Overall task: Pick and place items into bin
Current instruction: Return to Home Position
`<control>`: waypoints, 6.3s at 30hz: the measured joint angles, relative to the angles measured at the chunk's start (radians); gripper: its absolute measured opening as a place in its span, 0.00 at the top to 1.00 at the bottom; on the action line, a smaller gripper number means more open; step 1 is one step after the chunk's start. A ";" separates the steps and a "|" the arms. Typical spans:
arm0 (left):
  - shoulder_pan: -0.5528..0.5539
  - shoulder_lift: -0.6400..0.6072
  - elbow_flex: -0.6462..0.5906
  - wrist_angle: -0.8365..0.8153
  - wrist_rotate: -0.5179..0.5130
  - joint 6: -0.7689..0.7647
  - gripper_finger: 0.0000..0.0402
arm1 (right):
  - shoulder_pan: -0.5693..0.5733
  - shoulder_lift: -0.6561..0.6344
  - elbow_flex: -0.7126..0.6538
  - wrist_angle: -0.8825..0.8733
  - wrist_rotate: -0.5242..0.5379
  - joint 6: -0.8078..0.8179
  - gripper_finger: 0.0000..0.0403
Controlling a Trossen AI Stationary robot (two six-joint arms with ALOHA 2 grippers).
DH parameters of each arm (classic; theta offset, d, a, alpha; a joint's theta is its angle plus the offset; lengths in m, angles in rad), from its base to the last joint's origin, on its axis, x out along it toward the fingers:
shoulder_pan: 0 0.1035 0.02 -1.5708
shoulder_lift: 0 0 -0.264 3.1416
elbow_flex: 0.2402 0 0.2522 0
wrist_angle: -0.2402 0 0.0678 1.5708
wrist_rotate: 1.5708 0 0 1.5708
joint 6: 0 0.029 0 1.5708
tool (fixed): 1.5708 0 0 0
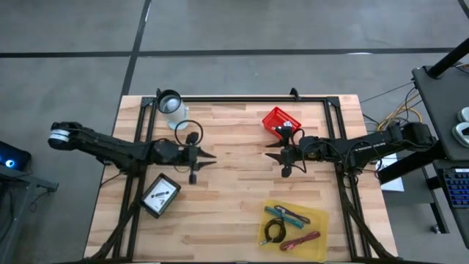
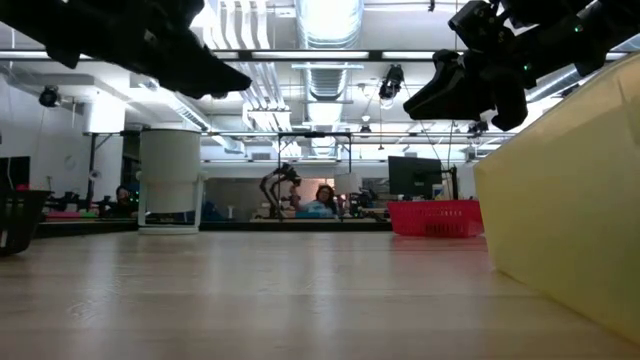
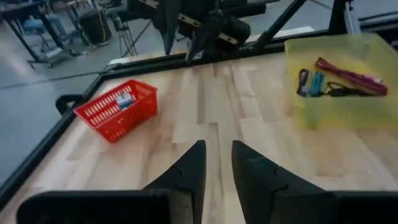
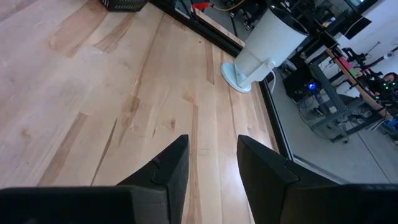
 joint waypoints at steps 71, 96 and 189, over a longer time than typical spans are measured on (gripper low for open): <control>0.098 -0.732 -0.453 -0.151 0.114 0.037 1.00 | -0.024 -0.573 -0.283 -0.115 -0.222 0.401 0.96; 0.098 -0.786 -0.454 -0.247 0.113 -0.074 1.00 | -0.192 -0.894 -0.424 -0.135 -0.311 0.434 0.98; 0.098 -0.938 -0.452 -0.290 0.145 -0.087 1.00 | -0.320 -1.073 -0.439 -0.301 -0.464 0.426 0.98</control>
